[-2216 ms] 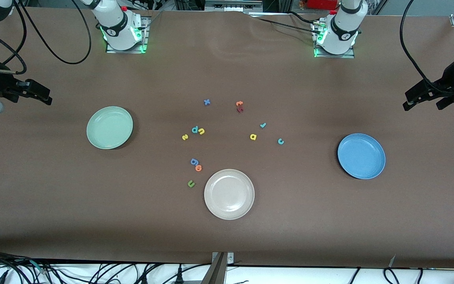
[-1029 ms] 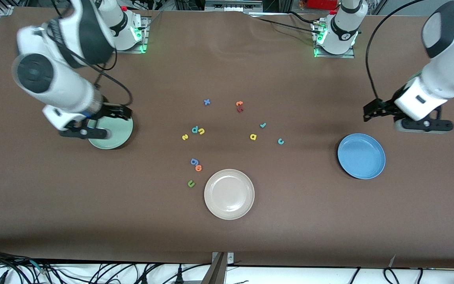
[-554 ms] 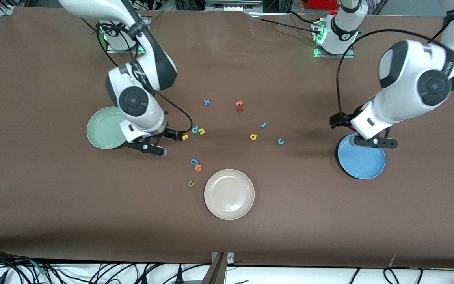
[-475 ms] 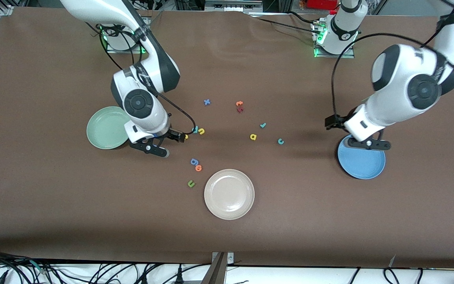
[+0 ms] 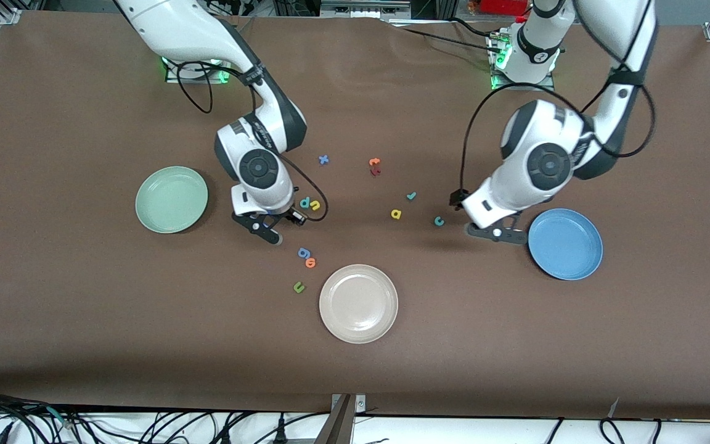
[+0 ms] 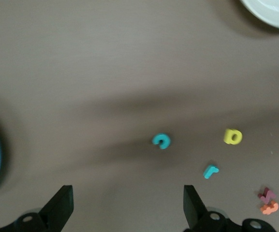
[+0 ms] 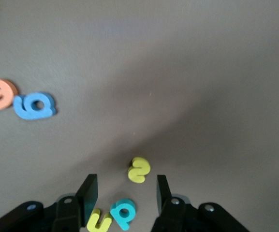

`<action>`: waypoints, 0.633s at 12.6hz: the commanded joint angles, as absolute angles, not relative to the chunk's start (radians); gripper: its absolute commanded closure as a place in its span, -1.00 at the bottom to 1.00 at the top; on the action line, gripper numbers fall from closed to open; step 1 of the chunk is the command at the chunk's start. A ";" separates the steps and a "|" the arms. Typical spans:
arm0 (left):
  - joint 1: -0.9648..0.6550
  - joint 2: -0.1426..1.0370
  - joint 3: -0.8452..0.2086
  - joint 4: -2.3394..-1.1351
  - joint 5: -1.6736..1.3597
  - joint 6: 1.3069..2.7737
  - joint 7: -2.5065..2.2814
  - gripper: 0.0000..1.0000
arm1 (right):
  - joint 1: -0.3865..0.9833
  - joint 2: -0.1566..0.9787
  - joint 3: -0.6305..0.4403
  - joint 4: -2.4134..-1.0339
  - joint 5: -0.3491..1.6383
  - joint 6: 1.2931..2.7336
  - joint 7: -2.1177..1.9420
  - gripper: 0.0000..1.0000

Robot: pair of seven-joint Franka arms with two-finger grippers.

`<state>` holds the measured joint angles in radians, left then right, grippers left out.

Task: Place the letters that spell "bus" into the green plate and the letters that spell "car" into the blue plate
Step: 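Grasp the yellow 2 with the right gripper while the left gripper grasps the c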

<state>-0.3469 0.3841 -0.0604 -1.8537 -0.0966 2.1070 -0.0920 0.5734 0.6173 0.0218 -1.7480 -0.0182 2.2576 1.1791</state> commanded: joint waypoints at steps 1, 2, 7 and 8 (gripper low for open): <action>-0.365 0.397 -0.058 -1.842 -0.107 2.135 0.130 -1.00 | 0.588 0.618 -0.006 -1.782 -0.034 2.290 1.223 -0.15; -0.365 0.408 -0.058 -1.842 -0.107 2.135 0.235 -1.00 | 0.588 0.617 -0.008 -1.805 -0.034 2.325 1.223 -0.14; -0.373 0.482 -0.057 -1.845 -0.107 2.200 0.370 -0.87 | 0.588 0.629 -0.008 -1.836 -0.032 2.382 1.272 -0.13; -0.380 0.495 -0.057 -1.845 -0.107 2.209 0.365 -0.86 | 0.588 0.630 -0.008 -1.841 -0.032 2.382 1.273 -0.11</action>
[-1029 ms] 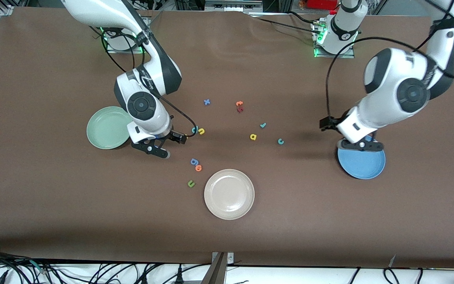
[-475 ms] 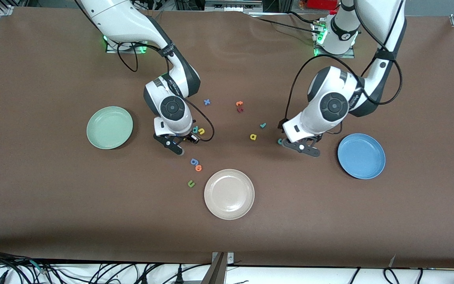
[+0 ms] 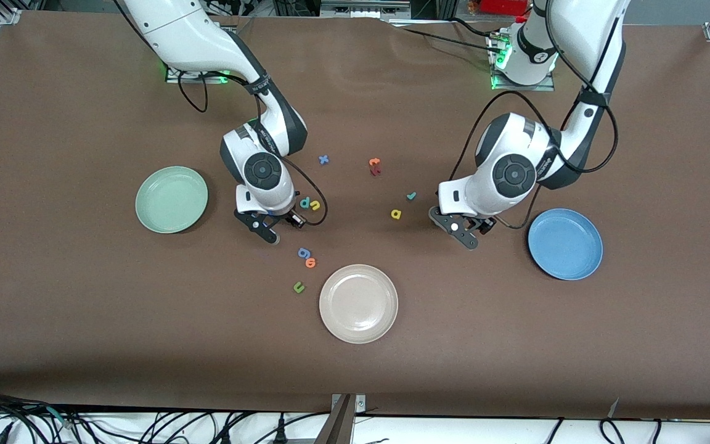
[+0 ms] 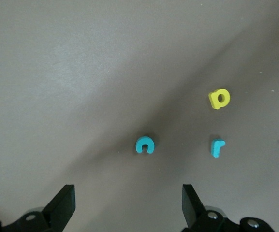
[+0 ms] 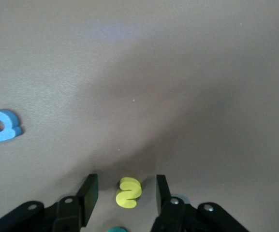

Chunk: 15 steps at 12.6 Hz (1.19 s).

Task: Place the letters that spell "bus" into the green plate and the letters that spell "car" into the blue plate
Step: 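Grasp the yellow 2 with the right gripper while the left gripper grasps the c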

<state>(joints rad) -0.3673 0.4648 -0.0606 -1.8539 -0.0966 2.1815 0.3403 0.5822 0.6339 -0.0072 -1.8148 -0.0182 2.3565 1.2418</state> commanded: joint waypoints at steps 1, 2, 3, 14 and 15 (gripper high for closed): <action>-0.385 0.505 -0.055 -1.847 -0.107 2.221 0.356 -0.79 | 0.588 0.629 -0.008 -1.841 -0.032 2.381 1.275 -0.10; -0.396 0.512 -0.054 -1.859 -0.086 2.247 0.322 -0.75 | 0.588 0.629 -0.008 -1.842 -0.031 2.381 1.275 -0.08; -0.400 0.520 -0.054 -1.864 -0.019 2.279 0.260 -0.75 | 0.591 0.630 -0.008 -1.842 -0.031 2.381 1.275 -0.01; -0.446 0.561 -0.058 -1.968 0.193 2.503 0.057 -0.75 | 0.581 0.571 -0.043 -1.827 -0.032 2.279 1.151 0.69; -0.446 0.561 -0.058 -1.992 0.181 2.537 0.057 -0.75 | 0.580 0.546 -0.064 -1.827 -0.032 2.228 1.079 0.69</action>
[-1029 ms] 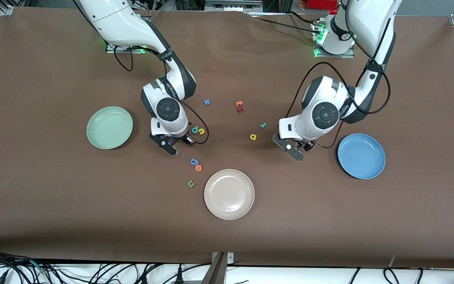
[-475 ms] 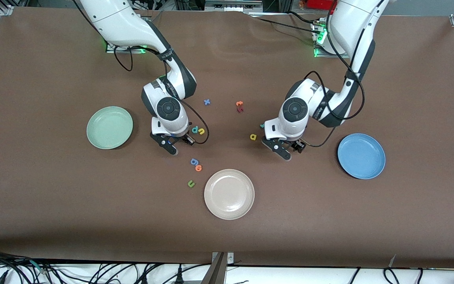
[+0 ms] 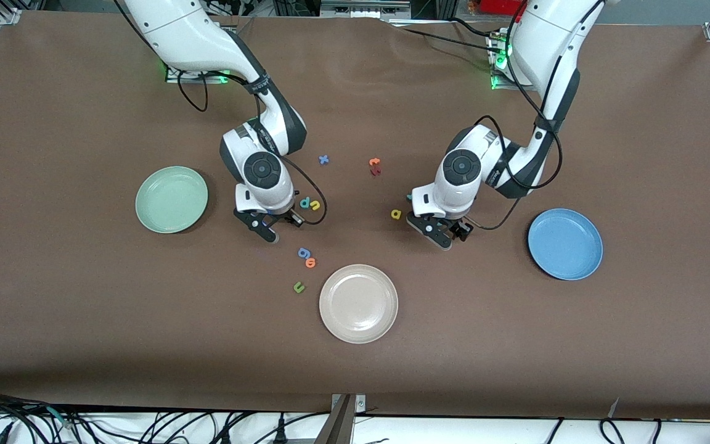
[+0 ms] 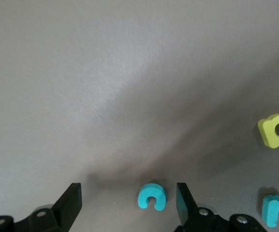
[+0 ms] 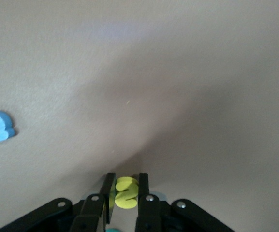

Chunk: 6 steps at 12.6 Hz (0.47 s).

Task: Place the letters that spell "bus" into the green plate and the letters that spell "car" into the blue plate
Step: 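Grasp the yellow 2 with the right gripper while the left gripper grasps the c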

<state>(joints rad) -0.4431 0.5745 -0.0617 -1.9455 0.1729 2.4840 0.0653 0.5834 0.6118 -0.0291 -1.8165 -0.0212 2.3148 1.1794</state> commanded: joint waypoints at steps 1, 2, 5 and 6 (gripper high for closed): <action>-0.448 0.563 -0.058 -2.006 0.173 2.549 0.055 -0.75 | 0.580 0.525 -0.095 -1.828 -0.031 2.192 1.010 0.69; -0.446 0.560 -0.058 -2.011 0.172 2.549 0.055 -0.72 | 0.580 0.506 -0.119 -1.829 -0.031 2.148 0.944 0.69; -0.448 0.557 -0.060 -2.020 0.170 2.549 0.055 -0.59 | 0.578 0.454 -0.225 -1.847 -0.029 2.047 0.716 0.69; -0.449 0.558 -0.060 -2.022 0.170 2.549 0.055 -0.55 | 0.580 0.436 -0.262 -1.855 -0.029 2.013 0.639 0.69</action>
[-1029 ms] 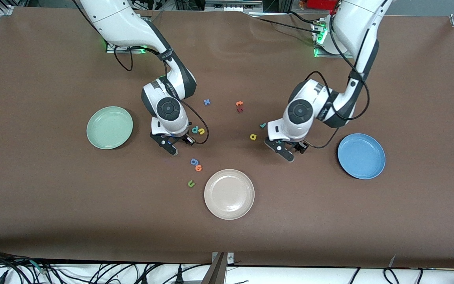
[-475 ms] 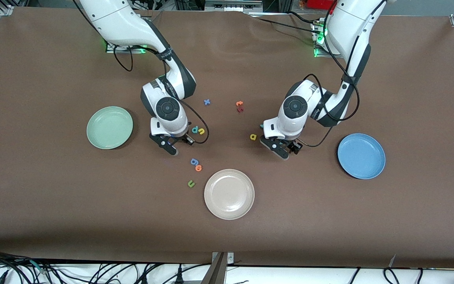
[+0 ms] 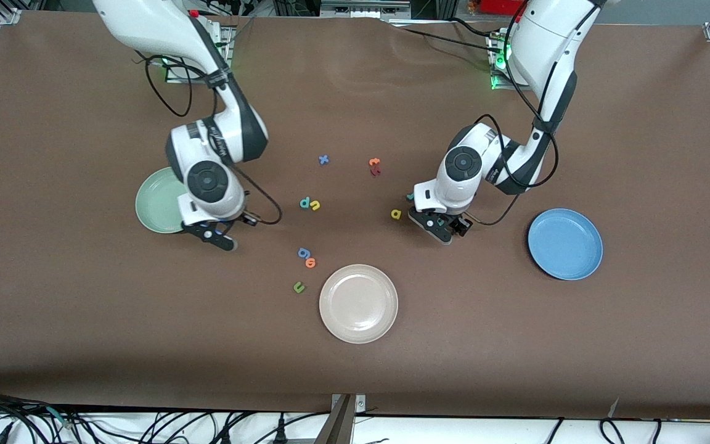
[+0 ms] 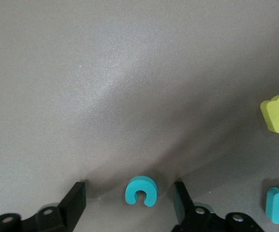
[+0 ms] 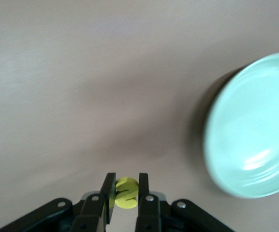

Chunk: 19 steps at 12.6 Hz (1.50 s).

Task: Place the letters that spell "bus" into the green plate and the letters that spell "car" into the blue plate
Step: 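Drop the 2 on the green plate while the left gripper drops the c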

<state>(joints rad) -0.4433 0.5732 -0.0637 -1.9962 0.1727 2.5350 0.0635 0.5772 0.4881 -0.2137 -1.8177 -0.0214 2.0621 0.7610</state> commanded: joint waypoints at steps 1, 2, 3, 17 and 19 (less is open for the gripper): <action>-0.449 0.558 -0.060 -2.022 0.170 2.549 0.055 -0.41 | 0.578 0.408 -0.305 -1.897 -0.029 2.014 0.558 0.69; -0.449 0.558 -0.060 -2.022 0.170 2.549 0.055 -0.22 | 0.578 0.387 -0.342 -1.946 -0.026 2.034 0.492 0.69; -0.449 0.558 -0.060 -2.022 0.170 2.549 0.055 -0.10 | 0.578 0.379 -0.366 -1.992 -0.025 2.071 0.451 0.69; -0.290 0.407 0.046 -2.014 -0.004 2.376 0.484 0.72 | 0.601 0.347 -0.261 -1.987 0.086 2.117 0.735 -0.99; -0.241 0.391 0.069 -2.019 -0.021 2.344 0.517 0.69 | 0.601 0.382 -0.187 -1.941 0.084 2.131 0.950 -0.98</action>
<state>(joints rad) -0.2667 0.4255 0.0590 -1.9931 0.0162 2.3776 0.4621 0.5977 0.3439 -0.2311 -1.9876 0.0752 2.1333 0.7935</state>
